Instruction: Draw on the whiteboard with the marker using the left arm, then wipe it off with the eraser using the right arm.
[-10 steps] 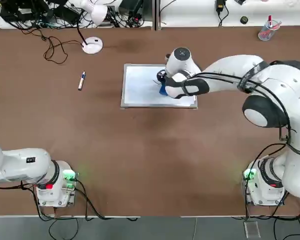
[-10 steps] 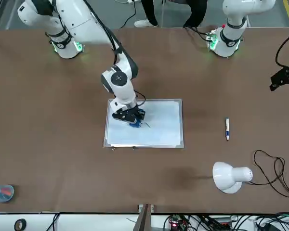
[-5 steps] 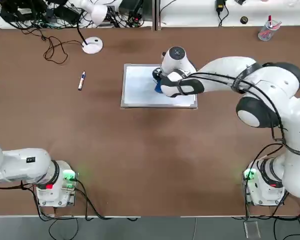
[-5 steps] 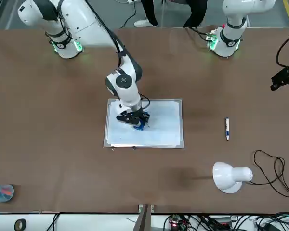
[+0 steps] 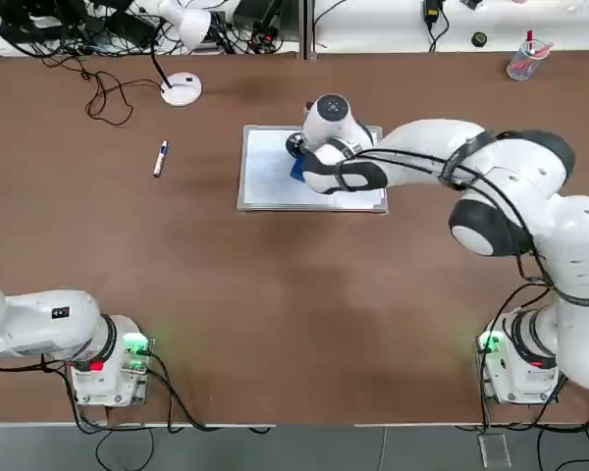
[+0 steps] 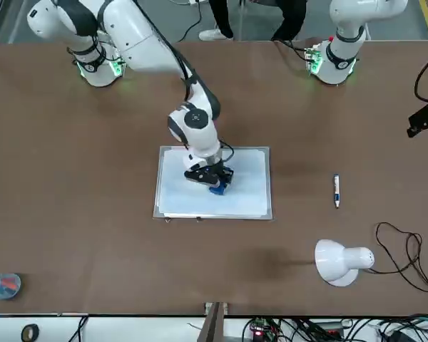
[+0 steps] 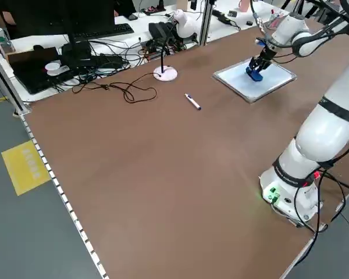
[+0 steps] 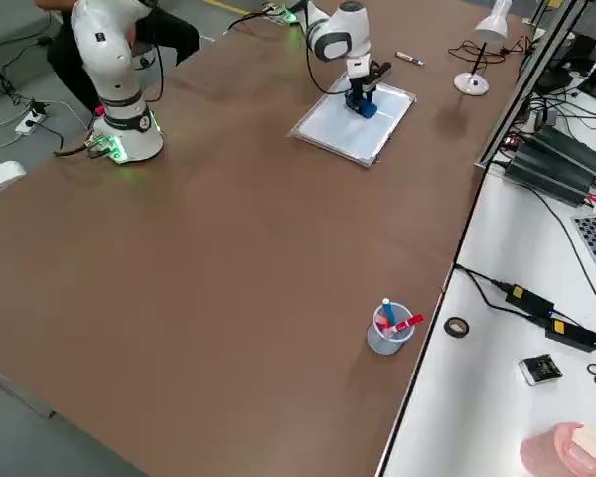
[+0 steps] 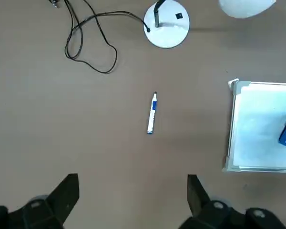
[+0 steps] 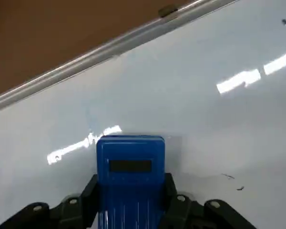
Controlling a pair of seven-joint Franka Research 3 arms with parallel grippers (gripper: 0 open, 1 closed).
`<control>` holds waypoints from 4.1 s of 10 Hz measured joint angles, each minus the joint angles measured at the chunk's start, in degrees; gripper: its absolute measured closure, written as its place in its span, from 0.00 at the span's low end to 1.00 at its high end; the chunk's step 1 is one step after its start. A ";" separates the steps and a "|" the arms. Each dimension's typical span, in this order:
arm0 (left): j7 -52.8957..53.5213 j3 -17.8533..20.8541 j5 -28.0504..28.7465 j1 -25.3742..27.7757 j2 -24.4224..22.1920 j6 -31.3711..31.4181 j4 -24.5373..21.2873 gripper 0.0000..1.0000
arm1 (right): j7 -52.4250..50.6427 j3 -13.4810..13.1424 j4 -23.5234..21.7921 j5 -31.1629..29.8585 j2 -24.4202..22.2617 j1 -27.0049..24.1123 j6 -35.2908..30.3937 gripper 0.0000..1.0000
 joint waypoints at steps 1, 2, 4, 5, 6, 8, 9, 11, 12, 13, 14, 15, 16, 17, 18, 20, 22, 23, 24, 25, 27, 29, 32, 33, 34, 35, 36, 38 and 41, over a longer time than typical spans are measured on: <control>0.00 0.01 0.00 0.20 0.00 0.02 0.01 0.00 | 0.85 -0.26 0.82 -0.01 0.53 0.53 0.00 0.44; 0.00 0.01 0.00 0.39 0.00 0.02 0.01 0.00 | 1.60 -0.51 1.37 -0.02 0.90 1.01 0.00 0.44; 0.00 0.02 0.00 0.61 0.00 0.03 0.04 0.00 | 2.58 -0.70 2.00 -0.03 1.26 1.64 -0.02 0.44; 0.00 0.02 0.00 0.61 0.00 0.03 0.07 0.00 | 2.66 -0.72 2.15 -0.03 1.28 1.71 -0.10 0.44; 0.00 0.02 0.00 0.61 -0.01 0.03 0.09 0.00 | 2.66 -0.80 2.29 -0.03 1.26 1.68 -0.40 0.44; 0.00 0.02 0.00 0.60 -0.02 0.03 0.11 0.00 | 2.09 -1.61 2.88 -0.03 0.67 1.42 -2.79 0.44; 0.00 0.02 0.00 0.59 -0.01 0.03 0.11 0.00 | 0.93 -2.16 3.42 -0.03 -0.28 0.84 -5.61 0.44; 0.00 0.01 0.00 0.55 -0.01 0.03 0.11 0.00 | -3.70 -2.62 3.71 -0.01 -4.59 -1.74 -12.72 0.44; 0.00 0.00 0.00 0.53 -0.01 0.03 0.11 0.00 | -6.60 -2.62 3.10 -0.01 -7.44 -3.30 -15.43 0.44; 0.00 0.00 0.00 0.53 -0.01 0.03 0.10 0.00 | -9.38 -2.60 1.74 0.00 -10.12 -4.57 -17.02 0.44; 0.00 0.00 0.00 0.53 -0.02 0.03 0.09 0.00 | -11.49 -2.56 -0.22 0.00 -12.05 -5.40 -17.23 0.44; 0.00 0.00 0.00 0.53 -0.01 0.03 0.08 0.00 | -12.93 -2.55 -2.48 0.00 -13.14 -5.85 -16.13 0.44; 0.00 0.00 0.00 0.53 -0.01 0.03 0.05 0.00 | -13.76 -2.53 -4.77 0.00 -13.31 -6.00 -13.69 0.44; 0.00 0.00 -0.01 0.53 0.00 0.03 0.04 0.00 | -14.14 -2.45 -6.99 -0.01 -13.02 -5.98 -10.59 0.44; 0.00 0.00 -0.01 0.53 0.00 0.03 0.03 0.00 | -14.29 -2.25 -8.84 -0.04 -12.38 -5.96 -8.03 0.44; 0.00 0.00 -0.01 0.54 0.01 0.03 0.00 0.00 | -14.37 -1.94 -10.61 -0.05 -10.44 -5.86 -5.58 0.44; 0.00 0.00 -0.01 0.54 0.06 0.03 -0.05 0.00 | -14.37 -1.88 -10.88 -0.05 -9.06 -5.81 -4.45 0.44; 0.00 0.00 -0.01 0.54 0.08 0.03 -0.05 0.00 | -14.38 -1.88 -10.88 -0.05 -8.93 -5.80 -4.30 0.44; 0.00 0.00 -0.01 0.55 0.10 0.03 -0.06 0.00 | -14.39 -1.88 -10.85 -0.05 -8.98 -5.78 -4.24 0.44; 0.00 0.00 -0.01 0.56 0.10 0.03 -0.08 0.00 | -14.39 -1.88 -10.83 -0.05 -8.99 -5.72 -4.03 0.44; 0.00 0.01 -0.01 0.61 0.12 0.03 -0.10 0.00 | -14.39 -1.83 -10.88 -0.05 -8.41 -5.49 -1.96 0.44; 0.00 0.02 -0.01 0.63 0.13 0.03 -0.13 0.00 | -14.34 -1.78 -10.91 -0.05 -6.83 -5.16 0.15 0.44; 0.00 0.02 -0.01 0.63 0.13 0.03 -0.15 0.00 | -14.04 -1.88 -10.82 -0.06 -6.44 -4.78 1.03 0.44; 0.00 0.02 -0.01 0.63 0.13 0.03 -0.15 0.00 | -13.54 -1.87 -10.60 -0.06 -6.32 -4.50 1.02 0.44; 0.00 0.02 -0.01 0.62 0.13 0.03 -0.15 0.00 | -12.70 -1.86 -10.13 -0.06 -6.00 -4.06 1.03 0.44; 0.00 0.02 -0.01 0.62 0.13 0.03 -0.15 0.00 | -11.71 -1.87 -9.37 -0.06 -5.48 -3.47 1.03 0.44; 0.00 0.02 -0.01 0.61 0.13 0.03 -0.15 0.00 | -10.54 -1.90 -8.36 -0.07 -4.81 -2.73 1.03 0.44; 0.00 0.01 -0.01 0.57 0.13 0.07 -0.14 0.00 | -8.16 -2.01 -6.17 -0.09 -3.35 -1.17 1.03 0.44; 0.01 -0.01 -0.01 0.52 0.13 0.10 -0.13 0.00 | -4.34 -2.22 -2.96 -0.17 -1.23 1.04 1.10 0.44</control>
